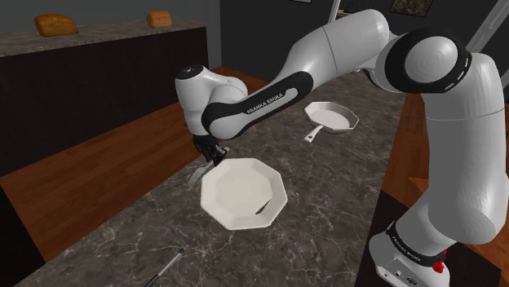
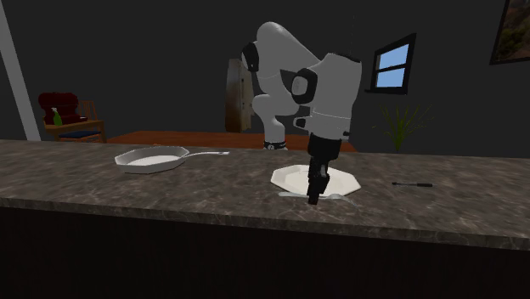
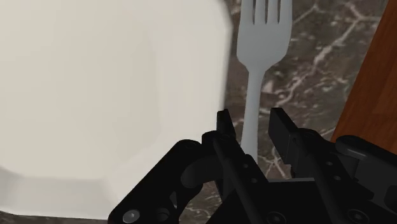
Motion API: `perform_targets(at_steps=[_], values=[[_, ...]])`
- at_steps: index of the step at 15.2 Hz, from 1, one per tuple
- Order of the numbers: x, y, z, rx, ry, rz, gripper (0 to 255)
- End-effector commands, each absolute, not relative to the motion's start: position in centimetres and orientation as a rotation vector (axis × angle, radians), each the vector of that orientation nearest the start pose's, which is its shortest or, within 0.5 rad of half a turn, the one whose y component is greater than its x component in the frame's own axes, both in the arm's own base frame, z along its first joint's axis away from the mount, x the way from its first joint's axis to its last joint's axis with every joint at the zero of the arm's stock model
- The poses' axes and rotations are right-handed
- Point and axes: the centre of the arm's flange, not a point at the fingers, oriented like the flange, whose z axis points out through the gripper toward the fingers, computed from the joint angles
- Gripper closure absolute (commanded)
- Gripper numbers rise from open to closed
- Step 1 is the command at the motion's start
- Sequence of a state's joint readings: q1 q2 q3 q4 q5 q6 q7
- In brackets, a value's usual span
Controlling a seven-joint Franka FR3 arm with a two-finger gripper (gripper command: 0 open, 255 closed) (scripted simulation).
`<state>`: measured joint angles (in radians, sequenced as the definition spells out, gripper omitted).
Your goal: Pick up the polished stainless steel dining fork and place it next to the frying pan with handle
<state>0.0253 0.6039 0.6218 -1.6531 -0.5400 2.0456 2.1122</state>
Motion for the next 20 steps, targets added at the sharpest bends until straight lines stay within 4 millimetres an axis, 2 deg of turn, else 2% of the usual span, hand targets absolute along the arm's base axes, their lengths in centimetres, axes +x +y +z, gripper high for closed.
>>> perform_targets(at_steps=[1,5,20], values=[[57.9,33.8,30.4,-2.607,1.911,-0.179,255],[57.9,33.8,30.3,-2.607,1.911,-0.179,255],[57.9,33.8,38.3,-2.607,1.911,-0.179,255]])
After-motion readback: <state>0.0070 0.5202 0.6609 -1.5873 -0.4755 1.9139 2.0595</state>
